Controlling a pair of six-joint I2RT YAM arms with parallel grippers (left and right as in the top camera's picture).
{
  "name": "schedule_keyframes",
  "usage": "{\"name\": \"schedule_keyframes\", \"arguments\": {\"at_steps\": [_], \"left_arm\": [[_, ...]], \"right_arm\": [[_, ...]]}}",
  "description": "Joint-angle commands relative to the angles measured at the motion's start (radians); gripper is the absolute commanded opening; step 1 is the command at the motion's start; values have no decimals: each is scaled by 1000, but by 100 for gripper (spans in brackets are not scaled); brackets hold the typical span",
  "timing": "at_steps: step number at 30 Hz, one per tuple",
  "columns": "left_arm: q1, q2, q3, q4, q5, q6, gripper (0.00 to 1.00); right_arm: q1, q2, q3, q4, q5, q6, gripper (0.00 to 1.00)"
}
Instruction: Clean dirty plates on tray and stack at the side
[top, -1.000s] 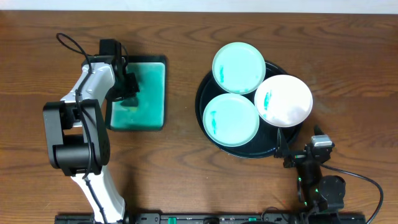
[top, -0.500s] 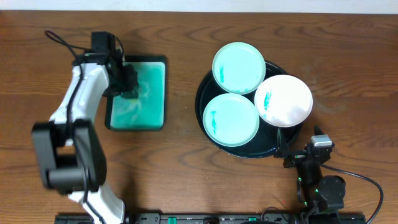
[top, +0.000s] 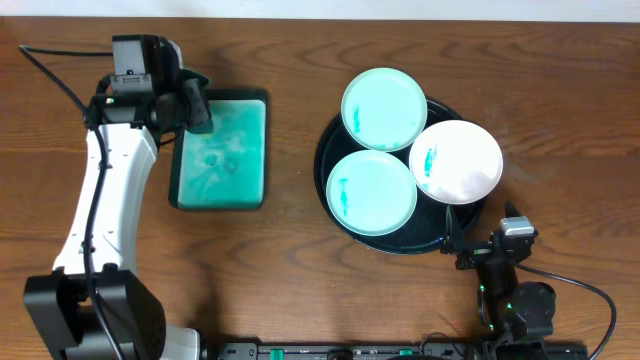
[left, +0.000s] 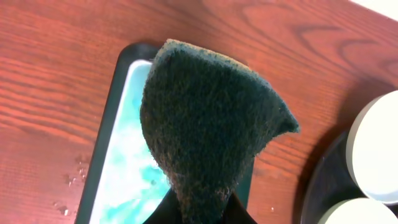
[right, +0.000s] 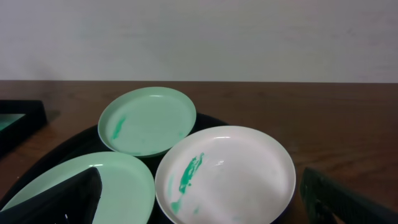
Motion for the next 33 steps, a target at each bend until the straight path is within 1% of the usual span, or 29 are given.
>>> {"name": "schedule_keyframes", "arguments": {"at_steps": [1,4,6,8,12,17,22,26,27,30,31,33], "left_arm": [[2,71,-56,63,8,-11,7],[2,174,-89,87,29,-26,7],[3,219,-88,81,105,-28,7],[5,222,-87,90,164,-28,6],[5,140,-52,89,168,-28,7],[5,-22,-41,94,89,-28,7],[2,-74,-47,71,56,-53,8],[2,-27,-93,63,51,-70,7],[2,-6,-106,64,34,-70,7],[2,95,-154,98,-89,-70,7],[4,154,-153,89,-100,-69,7],[8,177,-148,74,-51,-70,7]], "right_arm": [[-7,-3,-3,-3,-1,-12,99],[-7,-3,-3,-3,-1,-12,99],[-7,-3,-3,-3,-1,-12,99],[-7,-3,-3,-3,-1,-12,99],[-7,-3,-3,-3,-1,-12,99],[-7,-3,-3,-3,-1,-12,99],[-7,-3,-3,-3,-1,-12,99],[-7,-3,-3,-3,-1,-12,99],[-7,-3,-3,-3,-1,-12,99],[-7,-3,-3,-3,-1,-12,99],[-7,-3,-3,-3,-1,-12,99],[-7,-3,-3,-3,-1,-12,99]]}}
